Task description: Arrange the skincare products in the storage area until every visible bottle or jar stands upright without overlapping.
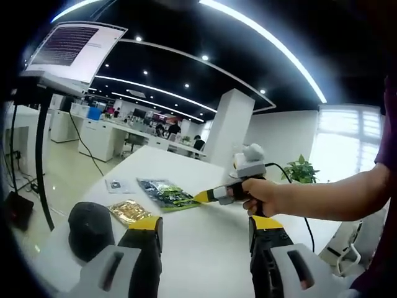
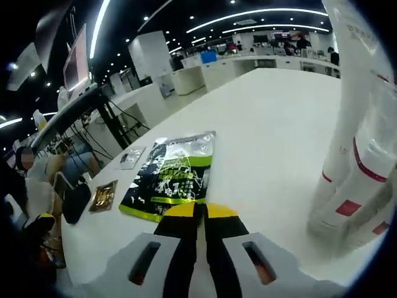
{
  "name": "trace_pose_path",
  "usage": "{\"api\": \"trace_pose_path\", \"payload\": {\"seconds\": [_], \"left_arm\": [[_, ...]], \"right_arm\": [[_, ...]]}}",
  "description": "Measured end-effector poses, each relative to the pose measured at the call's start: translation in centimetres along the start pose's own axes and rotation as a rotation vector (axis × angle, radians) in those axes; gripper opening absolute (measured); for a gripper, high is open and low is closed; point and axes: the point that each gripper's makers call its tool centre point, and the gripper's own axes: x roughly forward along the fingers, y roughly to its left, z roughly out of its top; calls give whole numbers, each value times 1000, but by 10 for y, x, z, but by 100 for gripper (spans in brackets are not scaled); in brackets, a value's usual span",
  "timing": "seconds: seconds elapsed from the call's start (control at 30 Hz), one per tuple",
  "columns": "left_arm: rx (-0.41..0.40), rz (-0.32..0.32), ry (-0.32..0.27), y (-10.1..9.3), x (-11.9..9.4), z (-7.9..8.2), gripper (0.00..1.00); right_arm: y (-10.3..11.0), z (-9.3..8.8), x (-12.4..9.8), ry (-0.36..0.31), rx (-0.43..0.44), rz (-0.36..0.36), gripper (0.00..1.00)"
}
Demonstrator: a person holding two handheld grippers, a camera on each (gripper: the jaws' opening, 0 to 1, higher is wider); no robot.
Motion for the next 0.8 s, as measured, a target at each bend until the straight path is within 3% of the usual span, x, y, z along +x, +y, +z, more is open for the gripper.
{"api": "trace_pose_path", "payload": {"seconds": [0.27, 0.5, 0.57, 0.7, 0.8], "left_arm": [[-3, 4, 3, 0, 1, -1, 57], [-45, -5, 26, -3, 7, -8, 55], [-92, -45, 66, -12, 12, -16, 54], [-109, -58, 79, -20, 18, -19, 54], [-173, -62, 126, -25, 23, -26, 54]], "right_arm": [[4, 7, -2, -35, 6, 41, 0], [22, 20, -22, -107, 224, 203, 0], [22, 23, -29, -136, 273, 222, 0], [25, 23, -41, -151, 284, 238, 0], [30, 23, -52, -170, 304, 260, 0]]}}
